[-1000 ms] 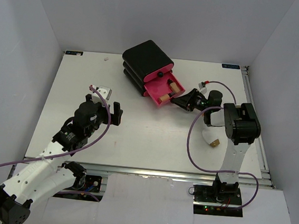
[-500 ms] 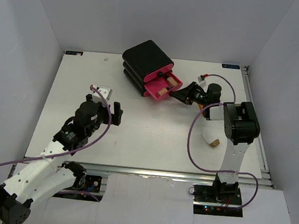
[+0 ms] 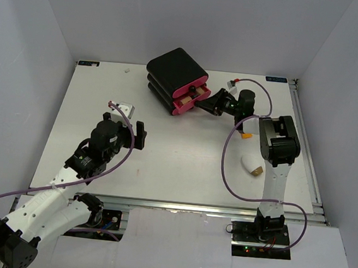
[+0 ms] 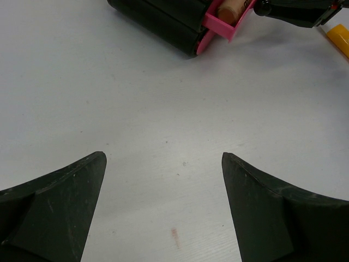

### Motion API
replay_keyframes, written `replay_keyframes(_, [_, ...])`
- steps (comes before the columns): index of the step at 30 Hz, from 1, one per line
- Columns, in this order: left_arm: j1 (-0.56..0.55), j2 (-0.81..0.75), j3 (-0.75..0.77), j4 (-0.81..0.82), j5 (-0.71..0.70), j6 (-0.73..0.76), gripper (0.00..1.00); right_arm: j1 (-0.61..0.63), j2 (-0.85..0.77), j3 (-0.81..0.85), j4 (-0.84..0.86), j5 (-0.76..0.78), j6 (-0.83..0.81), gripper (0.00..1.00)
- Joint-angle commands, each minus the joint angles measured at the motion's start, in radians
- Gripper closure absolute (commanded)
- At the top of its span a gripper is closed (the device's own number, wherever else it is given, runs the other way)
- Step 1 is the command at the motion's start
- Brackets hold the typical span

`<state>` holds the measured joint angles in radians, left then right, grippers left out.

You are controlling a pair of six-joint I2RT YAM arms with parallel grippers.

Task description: Organize the makeup

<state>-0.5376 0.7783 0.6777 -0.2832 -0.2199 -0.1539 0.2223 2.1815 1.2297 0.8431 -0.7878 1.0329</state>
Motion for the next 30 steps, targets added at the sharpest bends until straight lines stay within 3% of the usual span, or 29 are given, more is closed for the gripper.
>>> replay_keyframes(1, [0.013, 0.003, -0.004, 0.016, 0.012, 0.005, 0.02, 0.022, 0.045, 0.148, 0.025, 0.022, -0.029, 0.6])
replay_keyframes(13, [0.018, 0.018, -0.005, 0.019, 0.017, 0.007, 0.02, 0.055, 0.187, 0.376, -0.069, 0.052, -0.052, 0.55])
replay_keyframes(25, [0.018, 0.0, -0.003, 0.02, 0.041, 0.008, 0.02, 0.014, 0.054, 0.13, 0.009, 0.001, -0.121, 0.42])
replay_keyframes(30, [0.019, -0.005, -0.003, 0.02, 0.047, 0.007, 0.02, -0.003, 0.053, 0.074, 0.031, -0.001, -0.123, 0.41])
